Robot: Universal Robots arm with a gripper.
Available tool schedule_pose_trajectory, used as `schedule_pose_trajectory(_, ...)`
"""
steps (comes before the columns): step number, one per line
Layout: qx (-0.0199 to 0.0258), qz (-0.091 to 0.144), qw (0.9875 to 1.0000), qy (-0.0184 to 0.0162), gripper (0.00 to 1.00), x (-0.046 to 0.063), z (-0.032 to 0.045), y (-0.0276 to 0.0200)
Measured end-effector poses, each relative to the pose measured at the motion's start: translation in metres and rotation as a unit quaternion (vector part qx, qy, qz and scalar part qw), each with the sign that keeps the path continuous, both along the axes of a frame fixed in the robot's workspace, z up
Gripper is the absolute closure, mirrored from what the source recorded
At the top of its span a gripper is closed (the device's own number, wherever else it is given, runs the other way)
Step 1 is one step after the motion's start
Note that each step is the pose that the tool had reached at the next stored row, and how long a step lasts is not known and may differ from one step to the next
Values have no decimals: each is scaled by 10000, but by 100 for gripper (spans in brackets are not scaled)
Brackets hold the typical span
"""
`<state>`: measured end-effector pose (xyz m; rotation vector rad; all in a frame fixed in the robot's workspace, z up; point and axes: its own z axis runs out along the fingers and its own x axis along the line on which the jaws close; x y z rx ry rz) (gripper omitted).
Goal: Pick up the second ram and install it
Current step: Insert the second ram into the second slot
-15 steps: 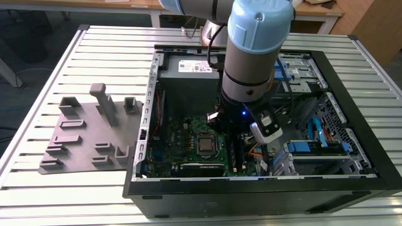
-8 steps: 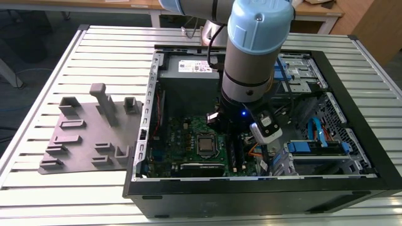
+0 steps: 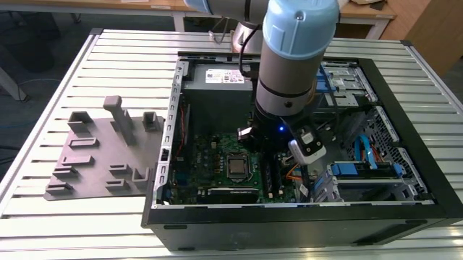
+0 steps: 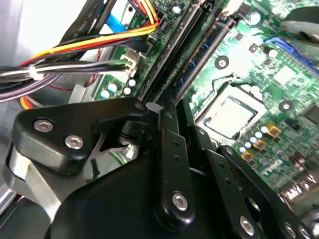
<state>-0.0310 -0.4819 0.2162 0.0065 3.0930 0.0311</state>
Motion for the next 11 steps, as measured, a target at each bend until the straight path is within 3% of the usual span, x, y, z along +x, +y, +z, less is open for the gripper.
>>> schedule_pose_trajectory(5,1,1,10000,0,82,1,226,8)
schedule_pose_trajectory(7,1,0,10000,0,89,0,306,15)
schedule_pose_trajectory(11,1,0,10000,0,93,0,391,22)
